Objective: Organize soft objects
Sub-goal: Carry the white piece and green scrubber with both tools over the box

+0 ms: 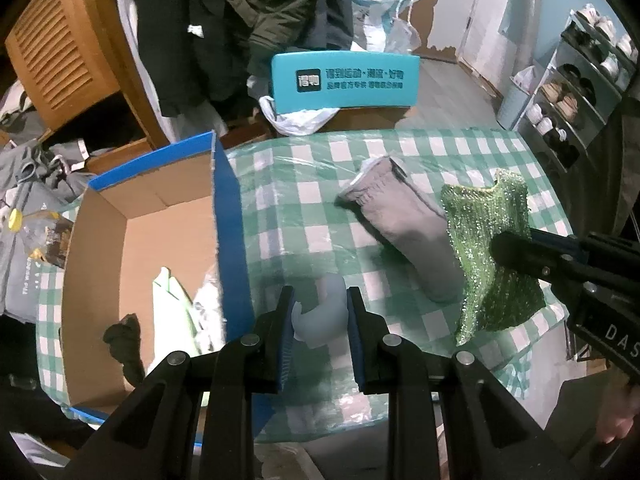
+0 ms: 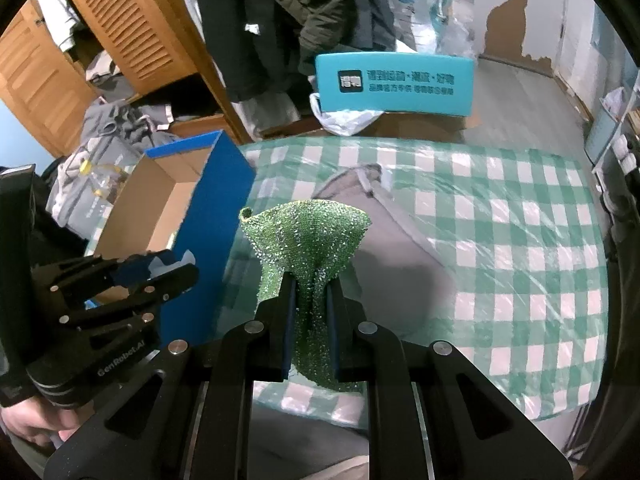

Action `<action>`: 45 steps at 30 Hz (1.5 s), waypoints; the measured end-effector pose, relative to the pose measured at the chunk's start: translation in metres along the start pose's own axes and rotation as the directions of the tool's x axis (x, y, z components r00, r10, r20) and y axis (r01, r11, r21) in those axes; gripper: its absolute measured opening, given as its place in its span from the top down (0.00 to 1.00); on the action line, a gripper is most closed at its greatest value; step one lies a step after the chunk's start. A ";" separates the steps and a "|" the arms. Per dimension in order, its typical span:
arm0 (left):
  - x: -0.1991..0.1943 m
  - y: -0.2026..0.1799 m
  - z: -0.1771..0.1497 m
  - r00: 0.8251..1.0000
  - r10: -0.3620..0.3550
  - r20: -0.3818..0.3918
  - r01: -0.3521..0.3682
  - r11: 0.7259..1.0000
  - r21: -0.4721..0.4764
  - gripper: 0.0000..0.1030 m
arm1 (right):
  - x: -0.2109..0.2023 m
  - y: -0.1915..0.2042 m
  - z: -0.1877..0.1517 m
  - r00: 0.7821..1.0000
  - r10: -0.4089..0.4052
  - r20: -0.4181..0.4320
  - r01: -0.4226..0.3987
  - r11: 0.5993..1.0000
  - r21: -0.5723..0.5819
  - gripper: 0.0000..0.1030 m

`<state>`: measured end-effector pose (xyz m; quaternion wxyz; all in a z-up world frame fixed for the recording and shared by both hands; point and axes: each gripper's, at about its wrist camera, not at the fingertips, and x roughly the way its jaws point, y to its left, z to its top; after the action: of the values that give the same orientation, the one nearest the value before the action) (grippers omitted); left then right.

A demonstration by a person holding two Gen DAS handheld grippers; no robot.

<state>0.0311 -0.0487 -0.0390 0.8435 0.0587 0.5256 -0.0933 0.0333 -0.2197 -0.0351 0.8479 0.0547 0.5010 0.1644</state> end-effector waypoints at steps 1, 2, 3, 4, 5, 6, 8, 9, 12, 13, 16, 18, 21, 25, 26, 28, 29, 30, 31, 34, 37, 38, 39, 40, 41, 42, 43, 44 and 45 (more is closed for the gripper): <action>-0.001 0.002 0.000 1.000 0.001 0.003 -0.001 1.000 -0.002 0.76 | 0.000 0.003 0.001 1.000 0.002 0.001 -0.002 1.000 -0.004 0.88; -0.002 0.004 0.000 1.000 0.003 0.006 -0.003 1.000 -0.004 0.76 | 0.001 0.005 0.002 1.000 0.003 0.002 -0.003 1.000 -0.007 0.88; -0.004 0.006 0.000 1.000 0.005 0.008 -0.005 1.000 -0.007 0.76 | 0.001 0.008 0.003 1.000 0.006 0.002 -0.006 1.000 -0.010 0.88; -0.005 0.009 -0.001 1.000 0.008 0.011 -0.008 1.000 -0.010 0.76 | 0.001 0.010 0.004 1.000 0.008 0.002 -0.008 1.000 -0.014 0.88; -0.006 0.011 -0.001 1.000 0.011 0.015 -0.011 1.000 -0.013 0.76 | 0.002 0.013 0.005 1.000 0.010 0.003 -0.010 1.000 -0.017 0.88; -0.008 0.014 -0.001 1.000 0.014 0.018 -0.014 1.000 -0.017 0.76 | 0.002 0.015 0.007 1.000 0.012 0.003 -0.012 1.000 -0.020 0.88; -0.010 0.020 -0.002 1.000 0.017 0.022 -0.016 1.000 -0.025 0.76 | 0.003 0.022 0.009 1.000 0.018 0.004 -0.018 0.999 -0.029 0.88; -0.011 0.023 -0.002 1.000 0.018 0.024 -0.018 0.999 -0.031 0.76 | 0.003 0.024 0.009 1.000 0.019 0.004 -0.019 0.999 -0.031 0.88; -0.012 0.031 -0.002 0.999 0.022 0.027 -0.021 0.999 -0.044 0.76 | 0.005 0.033 0.012 1.000 0.024 0.005 -0.024 0.999 -0.044 0.88; -0.013 0.034 -0.003 0.999 0.024 0.029 -0.022 0.999 -0.048 0.76 | 0.006 0.037 0.013 1.000 0.026 0.005 -0.026 0.998 -0.049 0.88; -0.015 0.042 -0.005 0.999 0.032 0.035 -0.030 0.998 -0.058 0.76 | 0.007 0.046 0.016 1.000 0.031 0.003 -0.031 0.998 -0.062 0.88; -0.017 0.048 -0.006 0.998 0.039 0.040 -0.036 0.997 -0.066 0.76 | 0.008 0.052 0.017 0.999 0.034 0.002 -0.034 0.997 -0.069 0.88; -0.020 0.056 -0.007 0.998 0.048 0.046 -0.045 0.996 -0.078 0.76 | 0.011 0.061 0.020 0.999 0.039 -0.001 -0.039 0.996 -0.081 0.88; -0.022 0.067 -0.010 0.997 0.056 0.050 -0.051 0.994 -0.096 0.76 | 0.015 0.074 0.024 0.999 0.046 -0.007 -0.046 0.994 -0.100 0.88; -0.022 0.070 -0.011 0.997 0.059 0.051 -0.054 0.994 -0.100 0.76 | 0.016 0.078 0.025 0.999 0.048 -0.008 -0.048 0.993 -0.105 0.88; -0.023 0.076 -0.013 0.996 0.065 0.053 -0.059 0.992 -0.107 0.76 | 0.018 0.084 0.026 0.999 0.050 -0.011 -0.051 0.992 -0.113 0.88; -0.024 0.079 -0.014 0.996 0.067 0.054 -0.061 0.992 -0.112 0.76 | 0.019 0.086 0.027 0.999 0.052 -0.012 -0.053 0.992 -0.118 0.88; -0.024 0.082 -0.015 0.996 0.069 0.054 -0.062 0.991 -0.117 0.76 | 0.021 0.090 0.028 0.998 0.053 -0.014 -0.055 0.991 -0.123 0.88; -0.024 0.086 -0.015 0.996 0.068 0.053 -0.062 0.991 -0.121 0.76 | 0.022 0.094 0.029 0.998 0.055 -0.016 -0.057 0.990 -0.128 0.88; -0.024 0.095 -0.018 0.996 0.070 0.050 -0.062 0.988 -0.140 0.76 | 0.026 0.104 0.030 0.998 0.059 -0.023 -0.062 0.988 -0.140 0.88; -0.023 0.107 -0.020 0.996 0.072 0.046 -0.064 0.986 -0.156 0.76 | 0.030 0.115 0.032 0.998 0.063 -0.029 -0.067 0.986 -0.154 0.88; -0.023 0.110 -0.021 0.996 0.074 0.045 -0.066 0.985 -0.161 0.76 | 0.031 0.118 0.033 0.998 0.063 -0.031 -0.068 0.985 -0.158 0.88; -0.022 0.114 -0.022 0.996 0.078 0.044 -0.069 0.983 -0.168 0.76 | 0.032 0.122 0.034 0.997 0.065 -0.033 -0.069 0.984 -0.162 0.88; -0.022 0.116 -0.023 0.996 0.080 0.043 -0.072 0.983 -0.171 0.76 | 0.033 0.126 0.035 0.997 0.066 -0.035 -0.071 0.983 -0.168 0.88; -0.021 0.119 -0.024 0.996 0.084 0.042 -0.075 0.982 -0.176 0.76 | 0.035 0.129 0.035 0.997 0.068 -0.037 -0.073 0.982 -0.173 0.88; -0.021 0.122 -0.025 0.995 0.087 0.040 -0.078 0.980 -0.181 0.76 | 0.036 0.132 0.036 0.997 0.069 -0.040 -0.075 0.981 -0.178 0.88; -0.020 0.124 -0.025 0.995 0.087 0.038 -0.078 0.980 -0.184 0.76 | 0.038 0.136 0.037 0.997 0.070 -0.042 -0.076 0.980 -0.184 0.88; -0.019 0.127 -0.026 0.996 0.087 0.037 -0.078 0.979 -0.187 0.76 | 0.040 0.139 0.038 0.996 0.071 -0.046 -0.078 0.979 -0.188 0.88; -0.019 0.129 -0.027 0.996 0.086 0.035 -0.077 0.979 -0.191 0.76 | 0.042 0.142 0.038 0.996 0.071 -0.049 -0.079 0.978 -0.192 0.88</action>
<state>0.0274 0.0847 -0.0341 0.8596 -0.0023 0.5108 -0.0095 0.0531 -0.0692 -0.0145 0.8317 -0.0128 0.4979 0.2456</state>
